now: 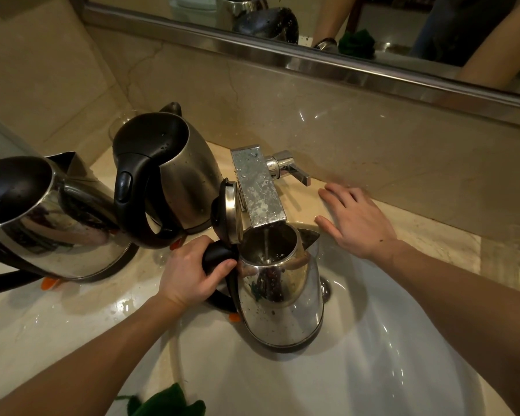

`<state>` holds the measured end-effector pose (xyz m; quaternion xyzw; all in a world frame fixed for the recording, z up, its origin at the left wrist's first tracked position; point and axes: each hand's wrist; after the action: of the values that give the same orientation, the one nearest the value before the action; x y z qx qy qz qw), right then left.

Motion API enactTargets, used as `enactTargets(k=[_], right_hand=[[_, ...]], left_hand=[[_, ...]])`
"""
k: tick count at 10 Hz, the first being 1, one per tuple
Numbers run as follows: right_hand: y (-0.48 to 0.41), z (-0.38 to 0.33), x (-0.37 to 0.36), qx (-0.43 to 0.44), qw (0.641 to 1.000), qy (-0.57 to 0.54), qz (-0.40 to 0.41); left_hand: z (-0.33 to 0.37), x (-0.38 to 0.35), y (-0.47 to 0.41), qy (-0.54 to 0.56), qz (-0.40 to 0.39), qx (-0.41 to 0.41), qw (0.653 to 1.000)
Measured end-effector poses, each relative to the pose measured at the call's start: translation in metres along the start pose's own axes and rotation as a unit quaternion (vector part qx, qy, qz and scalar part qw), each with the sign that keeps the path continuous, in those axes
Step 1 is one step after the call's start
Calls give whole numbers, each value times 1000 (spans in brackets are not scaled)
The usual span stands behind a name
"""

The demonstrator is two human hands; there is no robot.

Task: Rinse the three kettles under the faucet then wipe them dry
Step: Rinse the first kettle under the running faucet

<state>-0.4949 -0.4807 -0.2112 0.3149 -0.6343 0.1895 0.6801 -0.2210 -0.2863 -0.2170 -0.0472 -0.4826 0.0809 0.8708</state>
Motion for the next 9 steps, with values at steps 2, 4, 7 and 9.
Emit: enactTargets(k=[2, 4, 7, 9], right_hand=[[0, 0, 0, 2, 1000, 0, 3], [0, 0, 0, 1, 1000, -1, 0], [0, 0, 0, -1, 1000, 1, -3], [0, 0, 1, 1, 1000, -2, 1]], left_hand=[[1, 0, 0, 1, 1, -2, 1000], [0, 0, 0, 2, -6, 1, 1000], [2, 1, 0, 2, -5, 2, 1000], [1, 0, -1, -3, -4, -1, 1000]])
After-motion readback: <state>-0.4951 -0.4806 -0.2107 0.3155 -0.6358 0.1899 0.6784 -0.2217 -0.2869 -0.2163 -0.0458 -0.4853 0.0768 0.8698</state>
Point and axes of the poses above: each hand's wrist, its own y-axis away from the middle knuckle, its own x-axis out of the back of the hand, z = x × y, and after that the axes turned 9 degrees about -z, right-handed
